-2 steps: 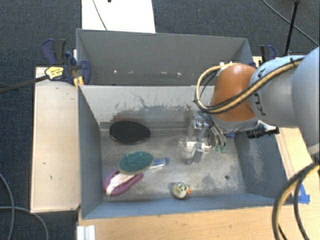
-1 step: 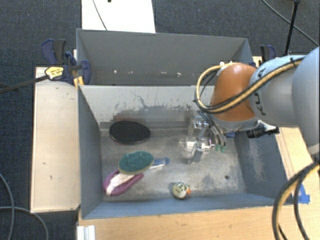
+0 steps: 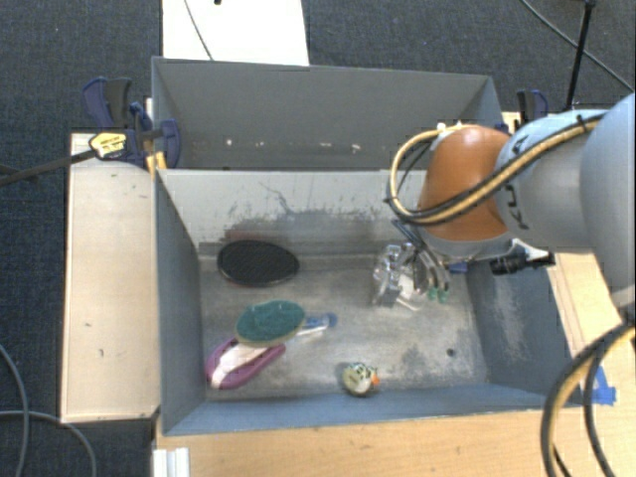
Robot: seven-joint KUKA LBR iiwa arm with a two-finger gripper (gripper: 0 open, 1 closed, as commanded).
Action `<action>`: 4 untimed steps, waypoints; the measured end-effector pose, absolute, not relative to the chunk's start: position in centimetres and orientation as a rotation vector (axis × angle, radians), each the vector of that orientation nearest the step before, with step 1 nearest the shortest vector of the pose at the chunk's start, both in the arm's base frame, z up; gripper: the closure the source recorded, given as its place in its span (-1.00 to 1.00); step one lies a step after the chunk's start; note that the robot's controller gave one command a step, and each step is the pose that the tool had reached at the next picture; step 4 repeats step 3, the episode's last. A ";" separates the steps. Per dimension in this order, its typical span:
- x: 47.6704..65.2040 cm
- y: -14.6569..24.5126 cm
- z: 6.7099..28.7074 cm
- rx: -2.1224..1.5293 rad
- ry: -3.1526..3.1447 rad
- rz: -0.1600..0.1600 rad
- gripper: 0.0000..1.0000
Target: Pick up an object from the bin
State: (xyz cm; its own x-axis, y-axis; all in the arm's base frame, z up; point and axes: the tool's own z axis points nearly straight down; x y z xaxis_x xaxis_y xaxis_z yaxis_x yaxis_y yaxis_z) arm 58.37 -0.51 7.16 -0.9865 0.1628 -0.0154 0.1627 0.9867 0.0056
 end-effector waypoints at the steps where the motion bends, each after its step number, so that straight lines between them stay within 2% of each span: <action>1: 58.5 -0.5 9.3 0.254 3.126 0.002 1.00; 2: 58.7 -0.5 11.5 0.251 3.125 0.002 1.00; 3: 58.9 -0.5 15.6 0.248 3.123 0.003 1.00; 4: 58.9 -0.5 15.6 0.248 3.123 0.003 1.00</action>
Offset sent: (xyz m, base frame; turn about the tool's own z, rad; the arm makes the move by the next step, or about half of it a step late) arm 0.0001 -0.0001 0.0192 -0.0001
